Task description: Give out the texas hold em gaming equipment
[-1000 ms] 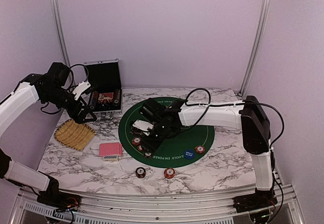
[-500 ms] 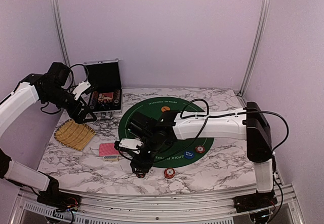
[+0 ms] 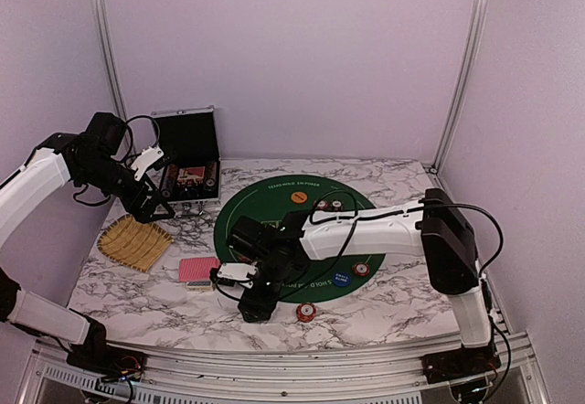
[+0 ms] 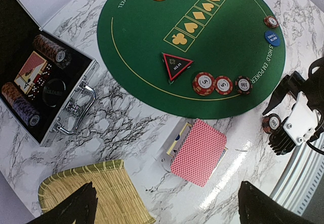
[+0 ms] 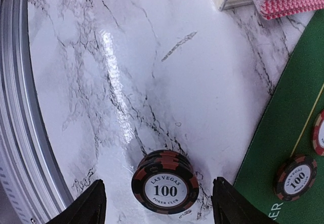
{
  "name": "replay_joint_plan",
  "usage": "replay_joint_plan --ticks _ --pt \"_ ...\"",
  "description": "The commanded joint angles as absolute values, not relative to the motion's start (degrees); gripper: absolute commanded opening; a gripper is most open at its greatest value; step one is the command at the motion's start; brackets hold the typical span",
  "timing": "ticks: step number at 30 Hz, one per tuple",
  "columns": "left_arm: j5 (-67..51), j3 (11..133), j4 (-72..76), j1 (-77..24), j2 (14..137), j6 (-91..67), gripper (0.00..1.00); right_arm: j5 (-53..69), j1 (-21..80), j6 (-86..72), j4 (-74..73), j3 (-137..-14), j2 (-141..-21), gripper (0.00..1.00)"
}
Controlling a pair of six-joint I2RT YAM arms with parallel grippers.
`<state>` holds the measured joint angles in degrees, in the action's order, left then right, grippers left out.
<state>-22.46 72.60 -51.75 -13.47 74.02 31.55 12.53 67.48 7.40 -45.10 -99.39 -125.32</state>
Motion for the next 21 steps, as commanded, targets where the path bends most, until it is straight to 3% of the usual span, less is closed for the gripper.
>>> replay_joint_plan --ticks 1,14,21 --pt "-23.16 74.08 -53.17 -13.71 73.26 32.25 0.99 12.31 67.67 8.0 -44.57 -99.5 -126.72 0.7" --pt "-23.25 73.92 -53.17 -13.7 73.21 32.21 0.99 12.17 67.63 7.65 -43.35 -98.79 -127.49 0.64" --pt "-23.25 73.93 -53.17 -13.71 73.28 32.34 0.99 12.13 67.68 7.7 -43.5 -98.78 -127.62 0.48"
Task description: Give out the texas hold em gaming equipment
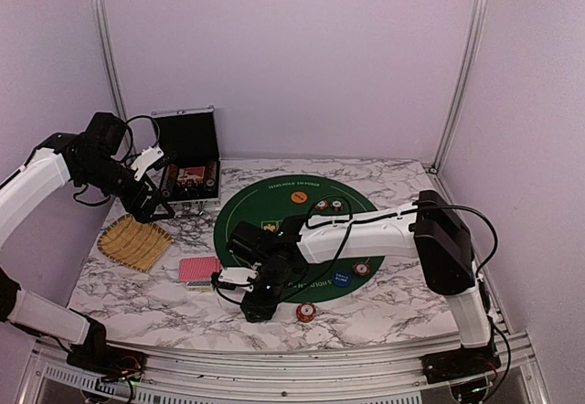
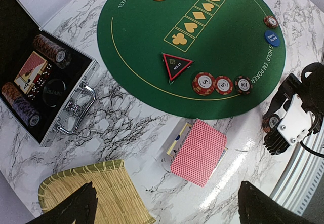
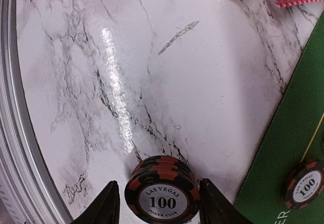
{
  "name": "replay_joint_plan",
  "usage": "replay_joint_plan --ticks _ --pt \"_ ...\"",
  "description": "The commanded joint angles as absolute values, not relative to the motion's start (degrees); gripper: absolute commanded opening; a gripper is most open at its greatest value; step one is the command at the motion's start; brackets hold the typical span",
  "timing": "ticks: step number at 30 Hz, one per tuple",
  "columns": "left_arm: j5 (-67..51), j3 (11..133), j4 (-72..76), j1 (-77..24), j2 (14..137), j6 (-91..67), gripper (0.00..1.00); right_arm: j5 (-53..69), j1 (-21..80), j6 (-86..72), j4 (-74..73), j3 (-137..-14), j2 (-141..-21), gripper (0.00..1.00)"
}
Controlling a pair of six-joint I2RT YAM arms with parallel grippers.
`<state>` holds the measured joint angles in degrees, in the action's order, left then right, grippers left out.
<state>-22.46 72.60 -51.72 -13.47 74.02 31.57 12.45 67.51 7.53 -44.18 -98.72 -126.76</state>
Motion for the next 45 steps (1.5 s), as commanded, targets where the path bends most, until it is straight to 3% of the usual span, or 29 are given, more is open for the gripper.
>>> replay_joint_plan --ticks 1,6,14,22,45 --pt "-23.23 73.97 -53.17 -13.7 73.3 32.34 0.99 12.06 67.68 7.73 -43.58 -98.79 -127.62 0.47" --pt "-23.28 74.17 -53.17 -13.71 73.29 32.35 0.99 11.55 67.68 7.82 -44.0 -98.65 -127.87 0.46" --pt "-23.06 74.27 -53.17 -13.69 73.21 32.26 0.99 11.25 67.65 7.95 -43.89 -98.22 -128.05 0.53" --pt "-23.05 74.31 -53.17 -13.71 73.21 32.33 0.99 11.6 67.63 7.73 -43.76 -98.44 -127.17 0.42" --pt "-23.38 74.52 -53.16 -13.68 73.9 32.34 0.99 9.94 67.63 6.65 -45.13 -97.85 -121.15 0.31"
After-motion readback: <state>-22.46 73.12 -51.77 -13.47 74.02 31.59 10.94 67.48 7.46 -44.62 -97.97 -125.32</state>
